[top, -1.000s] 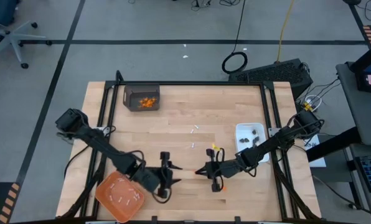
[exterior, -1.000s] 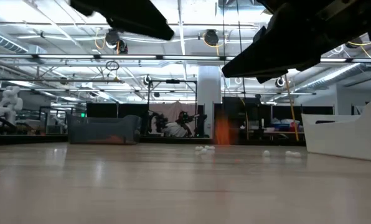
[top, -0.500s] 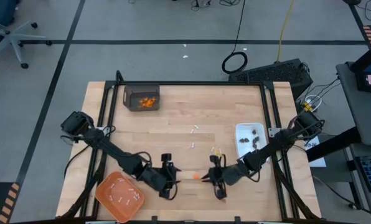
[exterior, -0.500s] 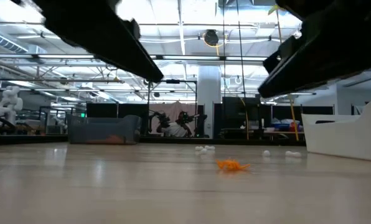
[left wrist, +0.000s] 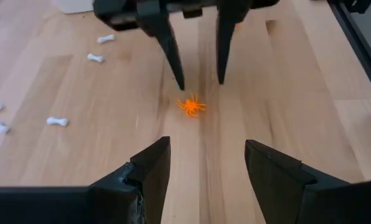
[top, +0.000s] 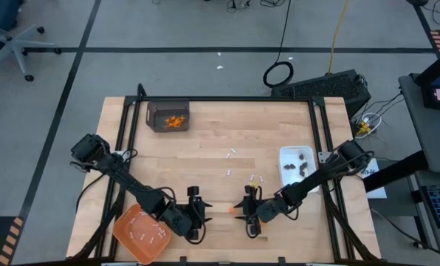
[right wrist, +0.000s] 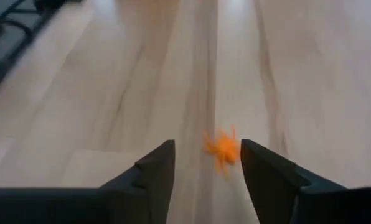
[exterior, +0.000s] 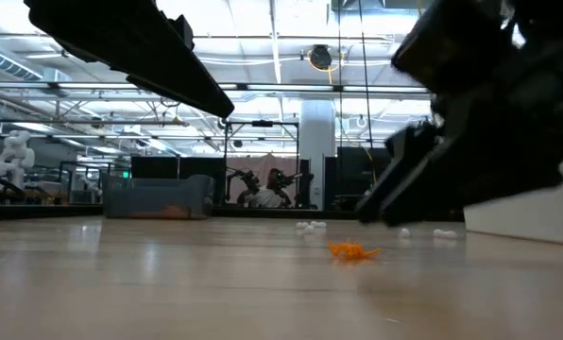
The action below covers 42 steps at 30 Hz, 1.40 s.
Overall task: Sort Halloween decoration
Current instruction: Put the orange spider toy into the black bin
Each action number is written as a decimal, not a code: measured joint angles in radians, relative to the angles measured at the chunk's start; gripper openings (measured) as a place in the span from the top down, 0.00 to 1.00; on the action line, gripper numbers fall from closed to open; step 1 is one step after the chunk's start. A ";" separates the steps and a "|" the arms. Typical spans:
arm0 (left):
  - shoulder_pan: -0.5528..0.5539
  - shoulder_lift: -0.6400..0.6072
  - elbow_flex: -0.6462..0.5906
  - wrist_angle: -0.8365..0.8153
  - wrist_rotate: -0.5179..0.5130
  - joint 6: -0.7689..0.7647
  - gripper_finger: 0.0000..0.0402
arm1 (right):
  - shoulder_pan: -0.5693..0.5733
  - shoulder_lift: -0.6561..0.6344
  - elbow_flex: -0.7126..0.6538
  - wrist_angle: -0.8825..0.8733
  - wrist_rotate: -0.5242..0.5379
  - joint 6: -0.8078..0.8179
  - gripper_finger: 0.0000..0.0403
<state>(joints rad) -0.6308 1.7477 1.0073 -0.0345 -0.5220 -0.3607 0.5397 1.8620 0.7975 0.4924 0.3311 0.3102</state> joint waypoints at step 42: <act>0.004 0.073 0.000 0.057 -0.081 -0.001 0.49 | -0.069 0.001 -0.002 0.076 0.008 -0.084 0.98</act>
<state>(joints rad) -0.6270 1.8209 1.0077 0.0226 -0.6035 -0.3612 0.4705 1.8635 0.7959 0.5682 0.3394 0.2260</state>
